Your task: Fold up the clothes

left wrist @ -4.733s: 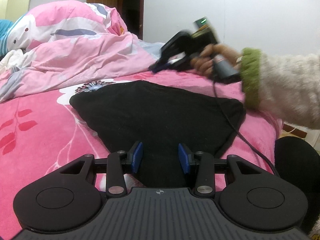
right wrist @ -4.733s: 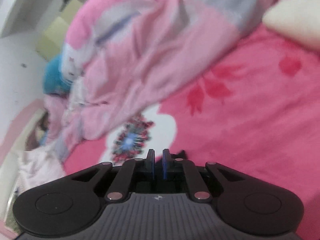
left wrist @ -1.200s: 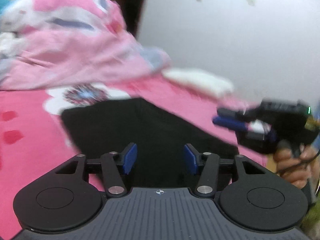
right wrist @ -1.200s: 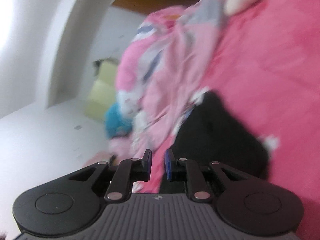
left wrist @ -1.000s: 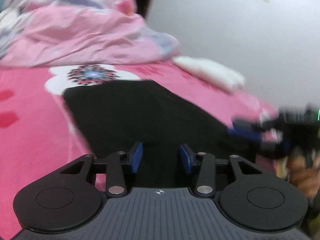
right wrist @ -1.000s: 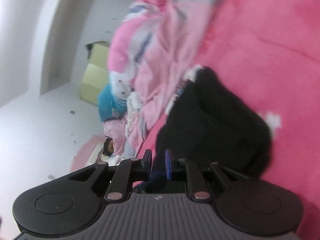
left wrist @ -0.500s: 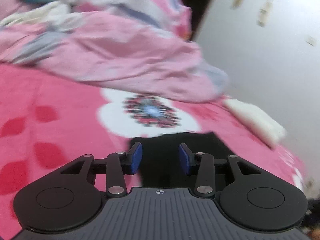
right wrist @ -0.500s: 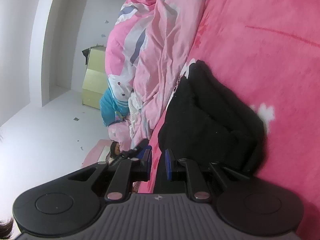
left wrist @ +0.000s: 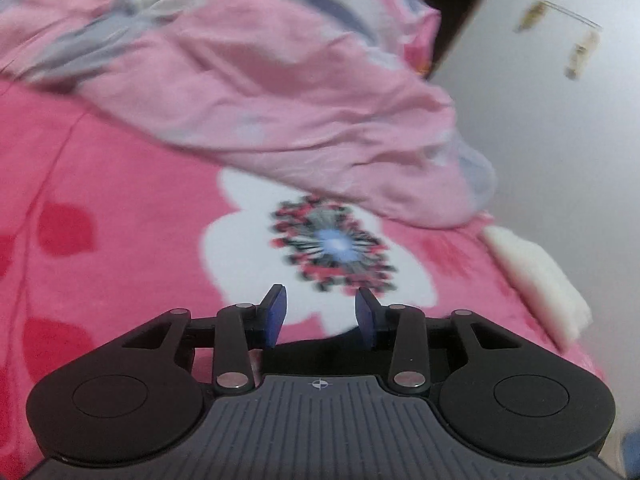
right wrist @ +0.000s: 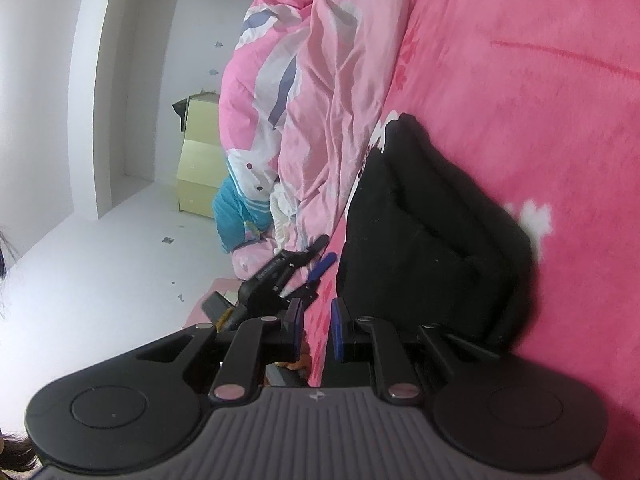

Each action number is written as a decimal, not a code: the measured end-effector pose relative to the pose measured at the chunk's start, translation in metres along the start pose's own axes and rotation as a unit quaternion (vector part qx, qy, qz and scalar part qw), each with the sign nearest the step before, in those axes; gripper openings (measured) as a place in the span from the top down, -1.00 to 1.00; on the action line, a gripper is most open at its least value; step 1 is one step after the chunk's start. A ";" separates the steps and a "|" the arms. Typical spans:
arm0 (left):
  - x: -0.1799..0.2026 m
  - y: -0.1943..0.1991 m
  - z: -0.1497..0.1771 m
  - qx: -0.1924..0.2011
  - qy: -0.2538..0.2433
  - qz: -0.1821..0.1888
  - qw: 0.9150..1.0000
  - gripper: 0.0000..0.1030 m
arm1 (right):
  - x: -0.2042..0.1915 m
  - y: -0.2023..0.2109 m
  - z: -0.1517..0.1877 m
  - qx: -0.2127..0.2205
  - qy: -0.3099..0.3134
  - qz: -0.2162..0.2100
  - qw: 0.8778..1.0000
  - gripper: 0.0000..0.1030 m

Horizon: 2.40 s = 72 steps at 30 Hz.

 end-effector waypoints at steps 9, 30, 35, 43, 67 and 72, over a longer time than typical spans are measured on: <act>0.116 -0.033 0.040 -0.121 -0.244 0.112 0.956 0.27 | 0.003 0.005 -0.001 0.006 -0.014 -0.018 1.000 0.68; 0.099 0.027 -0.024 -0.065 -0.147 0.021 0.987 0.12 | 0.001 -0.007 -0.009 -0.006 0.003 0.026 1.000 0.69; 0.107 0.099 0.033 -0.101 -0.202 0.012 0.974 0.06 | -0.037 -0.025 -0.022 -0.030 0.113 0.115 0.987 0.66; 0.101 0.122 0.129 -0.095 -0.195 0.040 0.975 0.06 | -0.041 -0.111 -0.068 -0.146 0.130 0.193 0.962 0.67; 0.074 0.124 0.148 -0.077 -0.168 0.070 0.980 0.06 | -0.021 -0.048 -0.123 0.031 0.014 0.175 0.984 0.85; 0.076 0.124 0.145 -0.086 -0.157 0.063 0.982 0.06 | -0.023 -0.062 -0.063 -0.101 -0.009 0.125 0.987 0.63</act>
Point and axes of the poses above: each gripper's, at about its wrist camera, not at the fingertips, and y roughly against the way its jaws point, x to its right, z to its underside, the point moved 1 cm from there along -y, roughly the way its jaws point, and after that the axes turned 6 degrees about -z, right-handed, at the moved point
